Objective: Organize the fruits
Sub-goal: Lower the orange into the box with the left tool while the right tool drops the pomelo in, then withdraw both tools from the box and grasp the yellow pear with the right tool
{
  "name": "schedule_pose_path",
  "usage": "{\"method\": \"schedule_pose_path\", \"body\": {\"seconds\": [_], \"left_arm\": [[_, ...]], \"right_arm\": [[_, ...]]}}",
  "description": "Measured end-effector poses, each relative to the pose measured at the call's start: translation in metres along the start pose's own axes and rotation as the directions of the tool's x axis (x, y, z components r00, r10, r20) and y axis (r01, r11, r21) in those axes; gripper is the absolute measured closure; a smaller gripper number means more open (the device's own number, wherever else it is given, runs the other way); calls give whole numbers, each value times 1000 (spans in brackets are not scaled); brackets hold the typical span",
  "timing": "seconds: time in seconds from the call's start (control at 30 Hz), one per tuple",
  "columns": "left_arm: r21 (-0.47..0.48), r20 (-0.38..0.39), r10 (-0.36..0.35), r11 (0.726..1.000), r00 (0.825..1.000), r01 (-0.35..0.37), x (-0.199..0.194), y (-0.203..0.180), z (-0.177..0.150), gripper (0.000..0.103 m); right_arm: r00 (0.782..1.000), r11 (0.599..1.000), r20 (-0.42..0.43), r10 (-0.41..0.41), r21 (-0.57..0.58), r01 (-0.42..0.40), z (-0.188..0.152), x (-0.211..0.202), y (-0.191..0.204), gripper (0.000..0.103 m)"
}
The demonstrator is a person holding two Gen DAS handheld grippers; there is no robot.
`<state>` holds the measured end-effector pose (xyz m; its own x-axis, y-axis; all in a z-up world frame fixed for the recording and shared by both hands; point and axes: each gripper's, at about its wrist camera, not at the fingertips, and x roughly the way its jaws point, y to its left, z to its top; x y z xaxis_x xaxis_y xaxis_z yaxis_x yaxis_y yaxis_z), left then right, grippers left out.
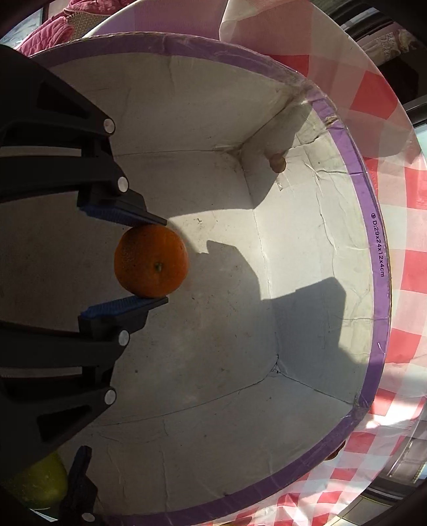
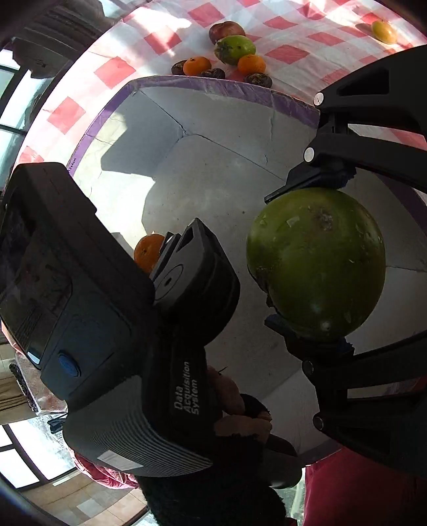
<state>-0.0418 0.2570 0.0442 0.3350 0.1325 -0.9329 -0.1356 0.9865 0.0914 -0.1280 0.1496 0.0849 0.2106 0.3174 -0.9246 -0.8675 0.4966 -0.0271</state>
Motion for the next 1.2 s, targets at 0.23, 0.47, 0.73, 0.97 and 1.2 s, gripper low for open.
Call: {"method": "schedule_pose_path", "body": {"seconds": [0.23, 0.47, 0.73, 0.97, 1.2], "left_arm": [[-31, -50, -20, 999, 999, 18, 26, 10, 1, 62], [-52, 10, 0, 999, 1000, 1, 20, 30, -1, 62], [-80, 36, 20, 997, 999, -17, 22, 45, -8, 61], [-46, 62, -39, 998, 997, 42, 15, 29, -19, 32], [-48, 164, -4, 999, 986, 12, -15, 15, -22, 15]], "right_arm": [[993, 980, -6, -118, -163, 115, 11, -3, 19, 37], [976, 952, -211, -46, -305, -21, 10, 43, 47, 37], [939, 968, -342, -28, -243, -59, 7, 61, 34, 37], [965, 982, -264, -11, -185, -39, 7, 47, 28, 22], [990, 994, -143, -4, -109, -12, -4, 18, 9, 19]]}}
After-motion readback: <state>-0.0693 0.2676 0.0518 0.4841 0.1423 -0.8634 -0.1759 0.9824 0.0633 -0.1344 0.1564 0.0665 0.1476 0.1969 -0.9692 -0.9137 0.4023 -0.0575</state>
